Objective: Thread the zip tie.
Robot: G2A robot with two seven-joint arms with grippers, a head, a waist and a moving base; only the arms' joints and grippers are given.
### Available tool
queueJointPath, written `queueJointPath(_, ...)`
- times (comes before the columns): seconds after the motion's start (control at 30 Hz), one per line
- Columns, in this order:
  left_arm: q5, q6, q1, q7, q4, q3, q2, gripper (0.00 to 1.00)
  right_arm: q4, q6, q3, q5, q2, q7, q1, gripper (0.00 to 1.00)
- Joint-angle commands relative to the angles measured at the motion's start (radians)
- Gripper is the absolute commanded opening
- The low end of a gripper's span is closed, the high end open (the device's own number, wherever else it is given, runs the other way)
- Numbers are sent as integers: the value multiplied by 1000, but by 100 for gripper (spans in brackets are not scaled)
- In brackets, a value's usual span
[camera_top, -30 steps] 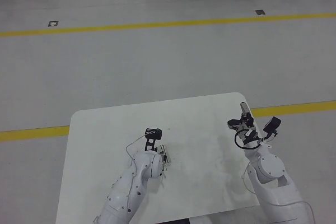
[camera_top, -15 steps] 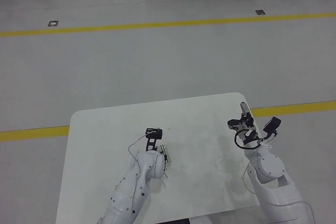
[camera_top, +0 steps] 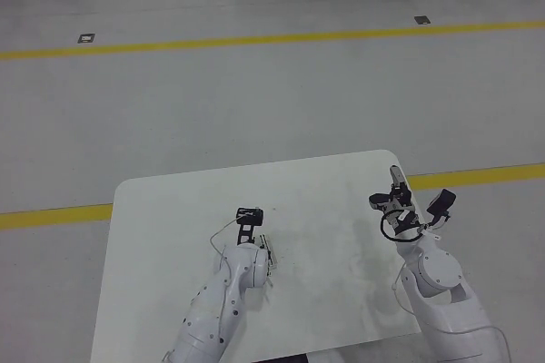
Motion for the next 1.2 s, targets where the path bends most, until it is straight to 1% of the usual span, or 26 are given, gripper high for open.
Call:
queueJointPath(0.0,6,0,-2,0,6,-3,-3,18,0,0,0,0,0,0,0,100)
queueJointPath(0.1,12,0,-4,2,13,-7,-8,15,0,0,0,0,0,0,0,100)
queueJointPath(0.2,13,0,-5,3,20,-10,-11,15,0,0,0,0,0,0,0,100)
queueJointPath(0.27,13,0,-6,5,22,-12,-13,12,0,0,0,0,0,0,0,100)
queueJointPath(0.4,13,0,-4,6,17,-15,-15,9,0,0,0,0,0,0,0,100)
queueJointPath(0.67,13,0,10,5,-14,-15,-10,21,0,0,0,0,0,0,0,100)
queueJointPath(0.9,13,0,15,-1,-19,-19,-5,19,0,0,0,0,0,0,0,100)
queueJointPath(1.17,13,0,7,-7,-1,-19,-4,20,0,0,0,0,0,0,0,100)
